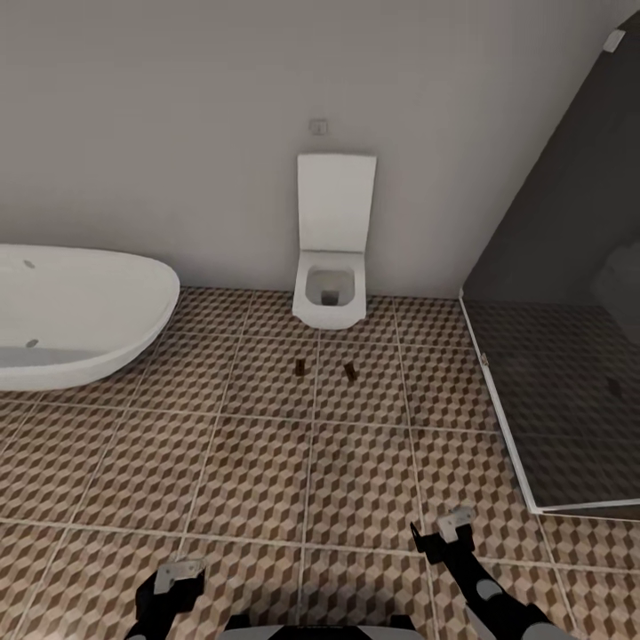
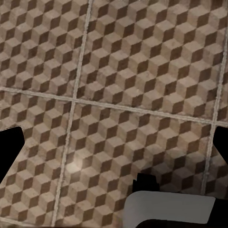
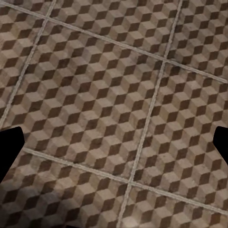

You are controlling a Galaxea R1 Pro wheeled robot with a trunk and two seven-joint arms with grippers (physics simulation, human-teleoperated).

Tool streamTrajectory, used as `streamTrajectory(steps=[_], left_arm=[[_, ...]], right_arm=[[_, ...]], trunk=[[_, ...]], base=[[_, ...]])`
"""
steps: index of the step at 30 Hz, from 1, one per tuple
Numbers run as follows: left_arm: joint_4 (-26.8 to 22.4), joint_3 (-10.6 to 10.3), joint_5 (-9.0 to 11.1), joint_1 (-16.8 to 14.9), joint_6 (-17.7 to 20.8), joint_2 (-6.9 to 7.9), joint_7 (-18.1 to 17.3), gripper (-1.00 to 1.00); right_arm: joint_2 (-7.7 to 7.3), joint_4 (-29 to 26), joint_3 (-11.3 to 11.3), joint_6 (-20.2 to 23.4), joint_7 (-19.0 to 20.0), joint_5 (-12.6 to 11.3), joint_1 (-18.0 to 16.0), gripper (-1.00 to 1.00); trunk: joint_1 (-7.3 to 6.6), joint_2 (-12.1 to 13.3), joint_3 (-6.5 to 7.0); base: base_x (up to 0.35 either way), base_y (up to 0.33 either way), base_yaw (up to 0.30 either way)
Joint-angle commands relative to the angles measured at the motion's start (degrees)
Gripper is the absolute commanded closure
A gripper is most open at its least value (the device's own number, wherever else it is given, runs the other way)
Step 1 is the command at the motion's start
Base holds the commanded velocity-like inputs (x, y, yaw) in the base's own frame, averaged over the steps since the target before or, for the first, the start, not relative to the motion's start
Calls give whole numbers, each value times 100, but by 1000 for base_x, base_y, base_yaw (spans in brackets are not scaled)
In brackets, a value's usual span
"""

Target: Take the four mousetraps from the cabinet in the bathroom and place them on the bathroom floor. Make sure all four end up on the same floor surface, and ensure that at least two of them are either under or directly next to the same bathroom sink.

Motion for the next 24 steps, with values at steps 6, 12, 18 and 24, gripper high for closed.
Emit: streamTrajectory(steps=[6,12,18,24], left_arm=[[20,-49,155,5,-41,4,30,-100],[20,-48,180,7,-43,6,30,-100],[20,-49,185,7,-43,2,30,-100],[20,-49,186,7,-43,-6,30,-100]], right_arm=[[2,4,22,-50,-12,-9,50,-100],[2,4,22,-61,-18,-10,58,-100],[2,4,22,-63,-28,-16,60,-100],[2,4,22,-63,-30,-18,66,-100]], trunk=[[3,-9,39],[3,-9,87],[3,-9,140],[3,-9,196]], base=[[0,0,0],[0,0,0],[0,0,0],[0,0,0]])
